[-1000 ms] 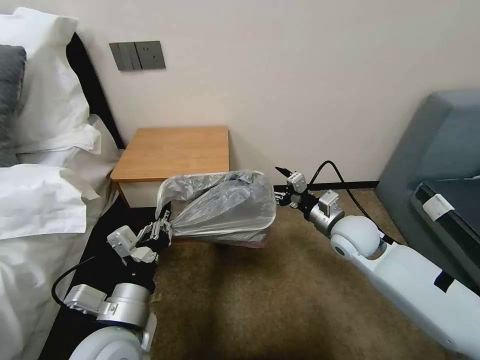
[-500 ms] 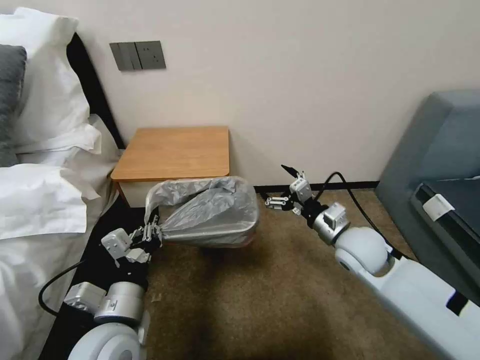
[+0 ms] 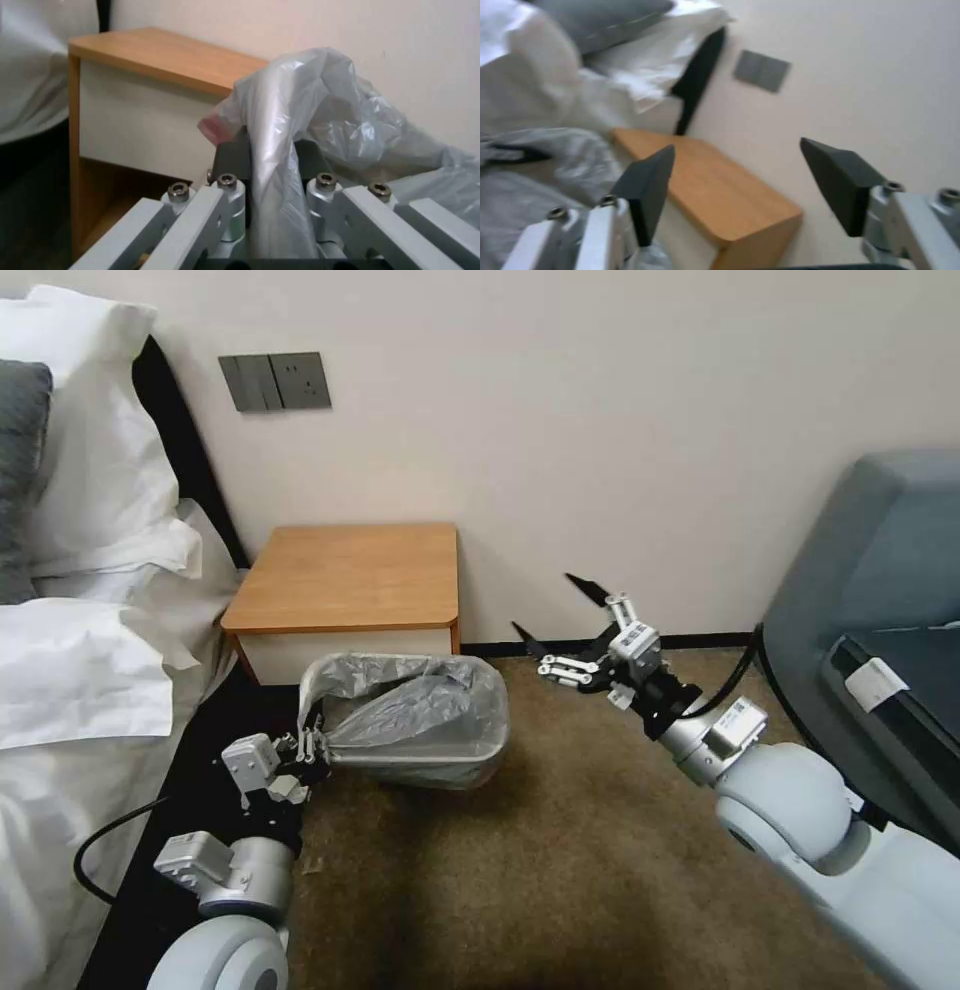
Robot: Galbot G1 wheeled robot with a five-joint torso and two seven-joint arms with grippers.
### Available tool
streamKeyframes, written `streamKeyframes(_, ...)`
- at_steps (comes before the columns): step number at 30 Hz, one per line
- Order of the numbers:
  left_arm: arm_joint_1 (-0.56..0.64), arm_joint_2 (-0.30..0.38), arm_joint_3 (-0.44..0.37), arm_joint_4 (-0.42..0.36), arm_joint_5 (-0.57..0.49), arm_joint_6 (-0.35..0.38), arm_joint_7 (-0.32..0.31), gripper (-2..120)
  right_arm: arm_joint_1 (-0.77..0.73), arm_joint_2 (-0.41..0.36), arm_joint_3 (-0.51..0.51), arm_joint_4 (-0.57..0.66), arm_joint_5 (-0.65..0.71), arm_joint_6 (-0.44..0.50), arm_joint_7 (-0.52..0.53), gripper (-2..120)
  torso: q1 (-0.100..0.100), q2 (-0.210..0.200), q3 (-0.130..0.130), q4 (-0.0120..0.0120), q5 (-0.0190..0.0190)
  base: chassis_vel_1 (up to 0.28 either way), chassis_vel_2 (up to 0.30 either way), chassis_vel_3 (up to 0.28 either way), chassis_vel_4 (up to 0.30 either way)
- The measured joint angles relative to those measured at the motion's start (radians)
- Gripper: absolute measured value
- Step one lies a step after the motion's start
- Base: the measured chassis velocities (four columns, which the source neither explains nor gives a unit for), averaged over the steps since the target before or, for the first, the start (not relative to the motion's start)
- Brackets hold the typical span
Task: Pick up the garbage bag from the table and place it over the trash can.
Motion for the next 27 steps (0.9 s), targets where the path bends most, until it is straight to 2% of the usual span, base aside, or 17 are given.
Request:
streamKeyframes(1, 0.000, 0.000, 0.000, 0.000, 0.000, 0.000, 0.000, 11, 0.000, 0.000, 0.000, 0.000, 0.000, 0.000, 0.000, 67, 0.000, 0.000, 0.000, 0.0000, 0.0000, 0.000, 0.000, 0.000, 0.000)
streamKeyframes(4, 0.000, 0.009, 0.008, 0.003, 0.063, -0.001, 0.011, 11, 0.174, -0.036, -0.140, 0.003, 0.009, -0.084, -0.040, 53, 0.000, 0.000, 0.000, 0.0003, -0.0001, 0.000, 0.000, 0.000, 0.000)
streamKeyframes(5, 0.000, 0.009, 0.008, 0.003, 0.063, -0.001, 0.011, 11, 0.174, -0.036, -0.140, 0.003, 0.009, -0.084, -0.040, 53, 0.000, 0.000, 0.000, 0.0003, -0.0001, 0.000, 0.000, 0.000, 0.000)
streamKeyframes(8, -0.002, 0.007, 0.014, 0.007, 0.102, -0.003, 0.017, 11, 0.381, -0.031, -0.330, -0.025, 0.067, -0.191, -0.063, 39, 0.000, 0.000, 0.000, 0.0005, 0.0000, 0.000, 0.000, 0.000, 0.000)
streamKeyframes(9, -0.002, 0.007, 0.014, 0.007, 0.102, -0.003, 0.017, 11, 0.381, -0.031, -0.330, -0.025, 0.067, -0.191, -0.063, 39, 0.000, 0.000, 0.000, 0.0005, 0.0000, 0.000, 0.000, 0.000, 0.000)
streamKeyframes(10, -0.004, 0.006, 0.015, 0.011, 0.122, -0.007, 0.021, 11, 0.454, -0.018, -0.409, -0.041, 0.102, -0.233, -0.058, 34, 0.000, 0.000, 0.000, 0.0003, 0.0000, 0.000, 0.000, 0.000, 0.000)
streamKeyframes(12, -0.005, 0.005, 0.015, 0.014, 0.134, -0.011, 0.024, 11, 0.533, -0.001, -0.492, -0.065, 0.138, -0.271, -0.047, 24, 0.000, 0.000, 0.000, 0.0002, 0.0002, 0.000, 0.000, 0.000, 0.000)
streamKeyframes(13, -0.005, 0.005, 0.015, 0.014, 0.134, -0.011, 0.024, 11, 0.533, -0.001, -0.492, -0.065, 0.138, -0.271, -0.047, 24, 0.000, 0.000, 0.000, 0.0002, 0.0002, 0.000, 0.000, 0.000, 0.000)
streamKeyframes(15, -0.006, 0.004, 0.015, 0.019, 0.147, -0.018, 0.028, 11, 0.670, 0.036, -0.633, -0.117, 0.189, -0.319, -0.047, 14, 0.000, 0.000, 0.000, 0.0006, -0.0002, 0.000, 0.000, 0.000, 0.000)
streamKeyframes(17, -0.006, 0.002, 0.012, 0.022, 0.157, -0.023, 0.030, 11, 0.755, 0.060, -0.720, -0.157, 0.209, -0.334, -0.061, 4, 0.000, 0.000, 0.000, 0.0002, 0.0000, 0.000, 0.000, 0.000, 0.000)
streamKeyframes(18, -0.006, 0.002, 0.012, 0.022, 0.157, -0.023, 0.030, 11, 0.755, 0.060, -0.720, -0.157, 0.209, -0.334, -0.061, 4, 0.000, 0.000, 0.000, 0.0002, 0.0000, 0.000, 0.000, 0.000, 0.000)
streamKeyframes(22, -0.008, -0.005, 0.012, 0.025, 0.168, -0.027, 0.032, 11, 0.846, 0.094, -0.836, -0.206, 0.232, -0.346, -0.063, 0, 0.000, 0.000, 0.000, 0.0003, -0.0001, 0.000, 0.000, 0.000, 0.000)
streamKeyframes(27, -0.008, -0.012, 0.015, 0.025, 0.179, -0.033, 0.034, 11, 0.877, 0.134, -0.895, -0.279, 0.223, -0.344, -0.068, 0, 0.000, 0.000, 0.000, 0.0001, 0.0001, 0.000, 0.000, 0.000, 0.000)
